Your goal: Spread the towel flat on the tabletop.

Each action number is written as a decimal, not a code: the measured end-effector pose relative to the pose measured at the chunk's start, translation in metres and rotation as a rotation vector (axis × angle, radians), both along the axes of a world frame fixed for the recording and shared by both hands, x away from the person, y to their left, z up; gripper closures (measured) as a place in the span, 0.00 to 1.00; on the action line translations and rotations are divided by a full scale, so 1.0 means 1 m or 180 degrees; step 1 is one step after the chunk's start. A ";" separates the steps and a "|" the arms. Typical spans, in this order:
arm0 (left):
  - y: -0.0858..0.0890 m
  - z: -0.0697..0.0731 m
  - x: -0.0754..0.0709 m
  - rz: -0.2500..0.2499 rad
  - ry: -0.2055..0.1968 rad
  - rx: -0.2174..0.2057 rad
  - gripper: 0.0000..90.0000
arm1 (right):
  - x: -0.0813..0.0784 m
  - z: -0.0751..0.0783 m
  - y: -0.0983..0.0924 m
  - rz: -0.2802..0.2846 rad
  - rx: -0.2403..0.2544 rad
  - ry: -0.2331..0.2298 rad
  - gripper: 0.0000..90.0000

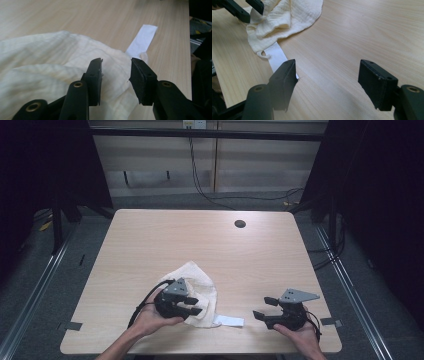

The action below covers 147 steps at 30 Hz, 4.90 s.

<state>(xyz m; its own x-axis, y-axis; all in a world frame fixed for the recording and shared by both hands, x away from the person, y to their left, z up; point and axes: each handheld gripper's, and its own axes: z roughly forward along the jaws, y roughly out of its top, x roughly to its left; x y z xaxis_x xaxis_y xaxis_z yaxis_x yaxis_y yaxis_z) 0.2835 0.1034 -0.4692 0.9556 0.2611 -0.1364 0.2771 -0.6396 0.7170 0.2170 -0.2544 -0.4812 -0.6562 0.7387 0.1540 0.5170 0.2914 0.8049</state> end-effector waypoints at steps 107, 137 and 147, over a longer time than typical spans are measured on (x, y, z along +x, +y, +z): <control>0.136 0.016 0.030 0.1063 -0.0027 -0.0708 0.97 | 0.033 -0.014 0.134 0.1397 -0.0296 0.0131 0.98; 0.135 0.065 0.019 0.0899 -0.0302 -0.0980 0.97 | 0.066 0.090 0.054 0.0724 0.0654 -0.0267 0.98; 0.140 0.101 0.018 0.0905 -0.0559 -0.1087 0.97 | 0.076 0.133 0.050 0.0658 0.0692 -0.0558 0.98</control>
